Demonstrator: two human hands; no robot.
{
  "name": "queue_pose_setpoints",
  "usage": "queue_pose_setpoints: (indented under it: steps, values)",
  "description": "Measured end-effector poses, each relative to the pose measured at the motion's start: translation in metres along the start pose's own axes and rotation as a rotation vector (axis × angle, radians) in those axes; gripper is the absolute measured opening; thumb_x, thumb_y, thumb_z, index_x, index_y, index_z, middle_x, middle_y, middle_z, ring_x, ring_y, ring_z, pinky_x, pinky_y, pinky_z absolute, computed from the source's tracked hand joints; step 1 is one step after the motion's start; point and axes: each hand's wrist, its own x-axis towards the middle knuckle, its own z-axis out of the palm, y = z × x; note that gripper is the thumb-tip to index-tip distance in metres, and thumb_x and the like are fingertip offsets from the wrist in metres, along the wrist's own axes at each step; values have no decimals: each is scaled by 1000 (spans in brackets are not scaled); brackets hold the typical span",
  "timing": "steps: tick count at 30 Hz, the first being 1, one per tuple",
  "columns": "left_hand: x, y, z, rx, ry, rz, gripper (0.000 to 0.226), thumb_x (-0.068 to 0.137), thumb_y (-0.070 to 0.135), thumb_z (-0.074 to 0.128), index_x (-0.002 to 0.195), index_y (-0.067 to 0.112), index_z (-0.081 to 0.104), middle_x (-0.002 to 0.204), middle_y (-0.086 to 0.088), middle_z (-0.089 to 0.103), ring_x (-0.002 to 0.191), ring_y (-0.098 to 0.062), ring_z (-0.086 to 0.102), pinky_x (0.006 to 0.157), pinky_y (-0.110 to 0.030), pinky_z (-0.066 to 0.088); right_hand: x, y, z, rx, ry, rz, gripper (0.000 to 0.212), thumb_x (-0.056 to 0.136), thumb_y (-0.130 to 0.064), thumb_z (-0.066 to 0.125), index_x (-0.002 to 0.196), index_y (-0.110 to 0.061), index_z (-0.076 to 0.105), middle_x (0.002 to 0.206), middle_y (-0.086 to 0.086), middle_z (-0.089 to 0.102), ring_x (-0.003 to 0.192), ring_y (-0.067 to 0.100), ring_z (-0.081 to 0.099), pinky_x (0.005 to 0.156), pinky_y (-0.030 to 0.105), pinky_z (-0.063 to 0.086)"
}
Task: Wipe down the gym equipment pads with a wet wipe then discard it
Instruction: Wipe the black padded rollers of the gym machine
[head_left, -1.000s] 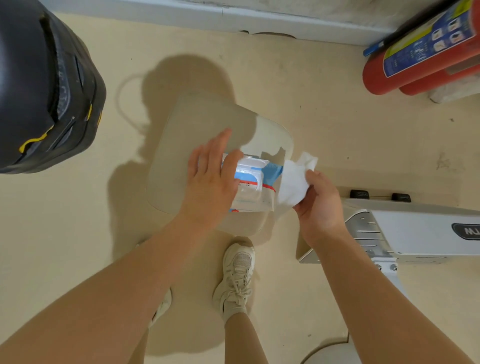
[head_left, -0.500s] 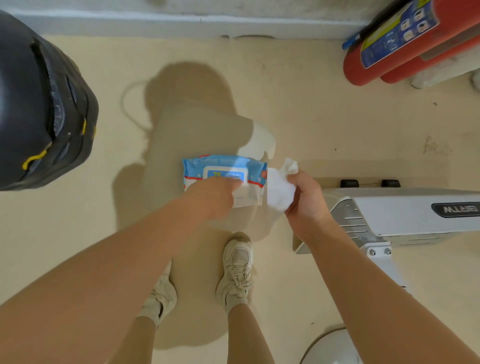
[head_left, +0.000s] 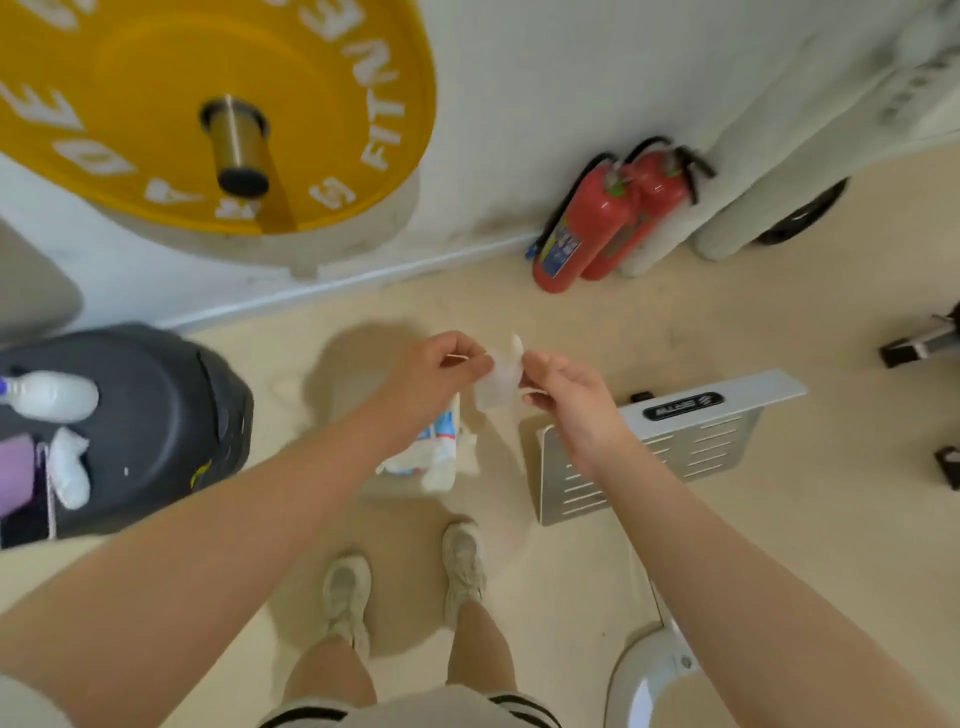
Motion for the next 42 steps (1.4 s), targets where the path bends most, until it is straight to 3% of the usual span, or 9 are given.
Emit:
queue_pose_setpoints:
  steps: [4, 10, 14, 17, 21, 27, 30, 38, 42]
  values:
    - [-36, 47, -4, 105, -79, 113, 17, 88, 9, 57, 74, 18, 56, 71, 5, 54, 61, 1, 47, 67, -19, 38, -65, -29, -13, 128, 192, -61, 20, 83, 7, 59, 77, -11, 58, 59, -6, 56, 56, 2, 53, 66, 15, 44]
    - [-95, 73, 19, 97, -446, 114, 20, 97, 16, 43, 78, 16, 49, 79, -6, 48, 82, -18, 44, 84, -30, 39, -174, -20, 4, 252, 380, -138, 20, 88, 9, 50, 99, -5, 60, 74, 0, 63, 60, 1, 60, 63, 12, 48]
    - [-135, 66, 47, 106, -539, 69, 20, 98, 12, 38, 80, 16, 46, 76, -4, 48, 71, -16, 44, 66, -24, 39, -240, 7, 24, 525, 516, -174, 22, 92, 2, 47, 76, -10, 58, 64, -5, 62, 58, 4, 56, 60, 15, 46]
    - [-169, 55, 76, 182, -541, 110, 19, 93, 5, 47, 84, 22, 46, 76, 0, 49, 63, -11, 44, 59, -25, 37, -288, 27, 34, 735, 590, -229, 19, 94, -5, 46, 78, -12, 54, 72, 1, 64, 63, 10, 59, 59, 19, 48]
    - [-238, 39, 120, 349, -722, 311, 15, 91, 4, 50, 88, 17, 56, 74, 8, 51, 63, -1, 45, 58, -8, 37, -357, 59, 34, 773, 841, -292, 12, 94, -6, 48, 85, -10, 55, 73, 3, 61, 61, 12, 57, 58, 21, 45]
    - [-355, -9, 180, 539, -1232, 142, 17, 96, 19, 45, 90, 13, 60, 85, 0, 65, 75, -11, 62, 68, -19, 51, -474, 127, 35, 813, 1085, -290, 20, 97, -10, 43, 88, -12, 60, 81, 2, 69, 76, 16, 63, 72, 26, 46]
    - [-411, -43, 214, 583, -1262, 154, 12, 94, 14, 50, 85, 14, 58, 83, -4, 62, 74, -13, 59, 65, -18, 49, -534, 170, 34, 892, 1214, -209, 21, 96, -8, 39, 87, -12, 58, 91, 6, 67, 89, 19, 62, 85, 33, 49]
    - [-591, -158, 279, 551, -1351, 37, 14, 91, 5, 53, 79, 12, 55, 72, -2, 61, 64, -12, 60, 61, -18, 50, -703, 296, 39, 1055, 1530, -141, 16, 91, -3, 50, 105, -9, 47, 97, 12, 60, 73, 18, 61, 46, 20, 49]
    - [-678, -204, 310, 552, -1393, -23, 8, 88, 6, 58, 93, 12, 57, 80, -1, 64, 70, -11, 62, 66, -20, 50, -782, 347, 41, 916, 1557, -92, 23, 91, -17, 55, 95, 5, 61, 92, 17, 68, 78, 24, 65, 63, 26, 55]
